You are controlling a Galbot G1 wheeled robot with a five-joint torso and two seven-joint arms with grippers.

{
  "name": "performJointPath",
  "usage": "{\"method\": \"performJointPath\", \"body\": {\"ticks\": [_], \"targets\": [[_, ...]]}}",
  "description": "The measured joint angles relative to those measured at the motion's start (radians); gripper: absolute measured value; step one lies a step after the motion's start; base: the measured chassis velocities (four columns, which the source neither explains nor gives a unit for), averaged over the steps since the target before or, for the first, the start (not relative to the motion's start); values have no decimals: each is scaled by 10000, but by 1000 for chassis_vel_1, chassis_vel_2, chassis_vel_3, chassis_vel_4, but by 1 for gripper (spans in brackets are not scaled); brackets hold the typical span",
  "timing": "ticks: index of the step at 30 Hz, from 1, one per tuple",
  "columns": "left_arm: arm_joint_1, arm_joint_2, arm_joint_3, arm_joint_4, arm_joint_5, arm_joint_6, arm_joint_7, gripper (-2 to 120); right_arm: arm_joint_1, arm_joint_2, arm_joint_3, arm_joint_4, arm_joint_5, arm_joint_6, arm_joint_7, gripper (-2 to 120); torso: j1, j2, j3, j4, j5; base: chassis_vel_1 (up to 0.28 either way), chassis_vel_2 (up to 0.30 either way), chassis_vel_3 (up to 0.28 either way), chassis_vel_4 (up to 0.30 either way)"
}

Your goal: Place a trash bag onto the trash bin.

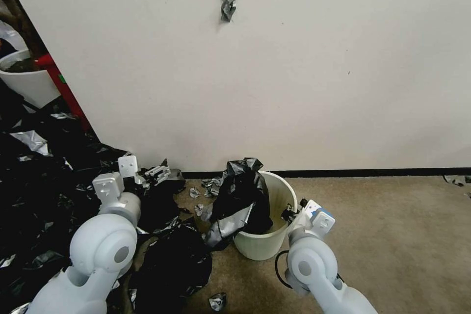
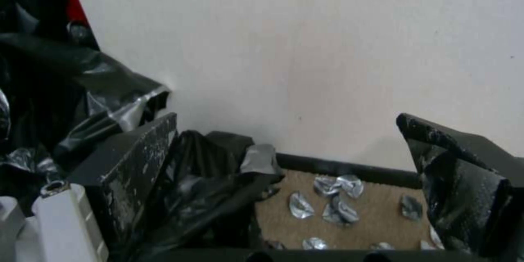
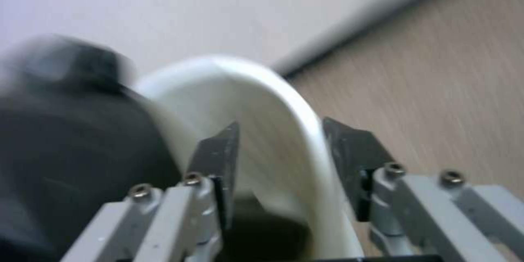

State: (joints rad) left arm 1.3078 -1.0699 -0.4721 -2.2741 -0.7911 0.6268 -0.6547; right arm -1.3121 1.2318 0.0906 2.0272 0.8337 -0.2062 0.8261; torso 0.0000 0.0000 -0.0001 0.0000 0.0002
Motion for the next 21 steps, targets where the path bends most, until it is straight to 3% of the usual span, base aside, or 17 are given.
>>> {"method": "performJointPath", "body": {"ticks": [1, 2, 5, 10, 13, 16, 17, 21], "targets": [[-16, 2, -2, 43, 3, -2, 0, 100, -200, -198, 124, 135, -710, 249, -1005, 48, 0, 0, 0, 0, -1, 0, 0, 0, 0], [-16, 2, -2, 43, 3, -2, 0, 100, -200, -198, 124, 135, -710, 249, -1005, 48, 0, 0, 0, 0, -1, 0, 0, 0, 0], [-131, -59, 57, 241, 59, -9, 0, 100, -412, -568, 321, 695, -2001, 724, -2911, 63, 0, 0, 0, 0, -1, 0, 0, 0, 0], [-215, -132, 163, 343, 144, -10, 0, 100, -329, -659, 184, 1077, -2040, 582, -3240, 76, 0, 0, 0, 0, -2, 0, 0, 0, 0], [-259, -163, 243, 373, 222, -12, 0, 100, -57, -697, -176, 1035, -2209, -500, -3122, 91, 0, 0, 0, 1, -2, 0, 0, 0, 0], [-267, -165, 248, 378, 230, -12, 0, 100, 7, -697, -246, 970, -2237, -842, -3032, 94, 0, 0, 0, 0, -2, 0, 0, 0, 0], [-288, -158, 251, 419, 237, -17, 2, 100, 183, -650, -425, 741, -2231, -1701, -2680, 100, 0, 0, 0, 1, -1, 0, 0, 0, 0], [-397, 9, 239, 766, 232, -247, 199, 100, 366, -565, -537, 502, -1979, -2466, -2392, 99, -1, 0, 0, 1, -1, 0, 0, 0, 0]]}}
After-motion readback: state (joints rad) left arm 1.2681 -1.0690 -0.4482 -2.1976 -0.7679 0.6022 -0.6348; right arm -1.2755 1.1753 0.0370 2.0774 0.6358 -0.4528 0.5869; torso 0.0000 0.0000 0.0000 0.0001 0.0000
